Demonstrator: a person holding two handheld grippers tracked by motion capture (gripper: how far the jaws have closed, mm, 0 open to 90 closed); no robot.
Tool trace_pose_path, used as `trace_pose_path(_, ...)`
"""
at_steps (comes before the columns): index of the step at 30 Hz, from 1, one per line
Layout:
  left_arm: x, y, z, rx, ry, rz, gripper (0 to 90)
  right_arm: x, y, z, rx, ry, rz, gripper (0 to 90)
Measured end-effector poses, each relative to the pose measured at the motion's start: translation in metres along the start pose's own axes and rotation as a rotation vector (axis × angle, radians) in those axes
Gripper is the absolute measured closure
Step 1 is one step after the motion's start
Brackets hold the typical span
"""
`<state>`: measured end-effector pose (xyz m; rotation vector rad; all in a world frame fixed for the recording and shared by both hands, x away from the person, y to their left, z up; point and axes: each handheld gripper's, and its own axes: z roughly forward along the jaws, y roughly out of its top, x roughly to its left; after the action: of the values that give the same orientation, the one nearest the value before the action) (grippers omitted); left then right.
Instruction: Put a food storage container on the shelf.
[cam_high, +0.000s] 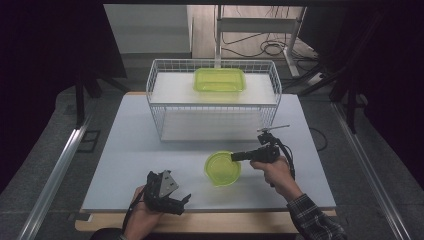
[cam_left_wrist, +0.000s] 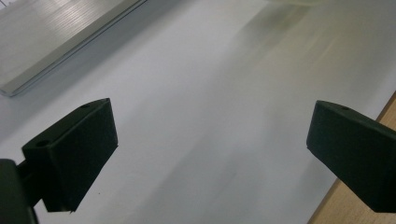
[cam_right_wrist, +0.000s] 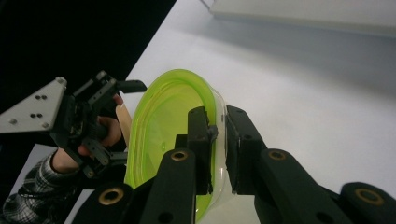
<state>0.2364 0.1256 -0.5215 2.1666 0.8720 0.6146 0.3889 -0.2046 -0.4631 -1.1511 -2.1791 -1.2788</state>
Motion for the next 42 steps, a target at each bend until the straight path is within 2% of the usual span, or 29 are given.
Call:
trace_pose_path(17, -0.001, 0.0, 0.001, 0.004, -0.002, 0.005, 1.7, 0.019, 0.024, -0.031, -0.093, 0.007, -0.01, 80.6)
trace_pose_path(28, -0.001, 0.0, 0.001, 0.008, -0.003, 0.006, 1.7, 0.032, 0.043, -0.046, -0.133, 0.021, -0.019, 80.6)
trace_pose_path(42, 0.002, 0.0, -0.001, -0.039, -0.04, -0.028, 1.2, 0.049, 0.073, -0.065, -0.195, 0.014, -0.04, 80.6)
